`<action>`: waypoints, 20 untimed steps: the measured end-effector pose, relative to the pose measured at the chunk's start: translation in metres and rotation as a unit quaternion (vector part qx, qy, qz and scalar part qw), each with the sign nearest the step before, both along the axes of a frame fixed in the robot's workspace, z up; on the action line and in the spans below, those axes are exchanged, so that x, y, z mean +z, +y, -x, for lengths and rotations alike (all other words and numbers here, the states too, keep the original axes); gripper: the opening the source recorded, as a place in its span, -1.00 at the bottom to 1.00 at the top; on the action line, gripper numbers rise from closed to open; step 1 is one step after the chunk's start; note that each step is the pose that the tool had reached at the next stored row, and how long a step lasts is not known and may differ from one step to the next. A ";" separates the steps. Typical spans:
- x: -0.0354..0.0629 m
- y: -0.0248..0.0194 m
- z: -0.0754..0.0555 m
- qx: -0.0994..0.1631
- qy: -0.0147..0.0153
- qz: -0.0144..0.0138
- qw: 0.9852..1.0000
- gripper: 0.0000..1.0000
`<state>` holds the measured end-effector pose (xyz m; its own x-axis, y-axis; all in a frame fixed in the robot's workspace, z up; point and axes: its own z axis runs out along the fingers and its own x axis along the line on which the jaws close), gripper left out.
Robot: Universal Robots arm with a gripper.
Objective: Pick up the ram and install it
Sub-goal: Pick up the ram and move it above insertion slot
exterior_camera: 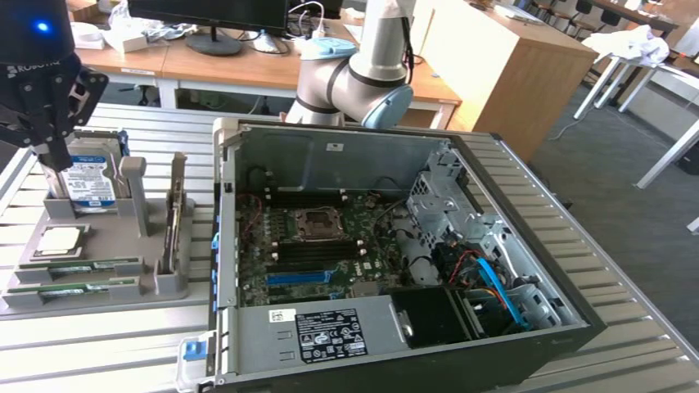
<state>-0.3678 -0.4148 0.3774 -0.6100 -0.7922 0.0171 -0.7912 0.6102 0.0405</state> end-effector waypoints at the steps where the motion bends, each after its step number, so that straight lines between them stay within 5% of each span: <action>1: 0.0000 0.0000 0.000 0.007 0.000 0.000 1.000 -0.80; 11: 0.0000 0.0000 0.000 0.075 0.000 0.000 0.997 -0.80; 20: -0.0001 0.0000 0.000 0.136 0.000 0.000 0.991 -0.80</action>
<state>-0.3678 -0.4148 0.3773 -0.3733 -0.9275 0.0171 -0.9267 0.3737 0.0405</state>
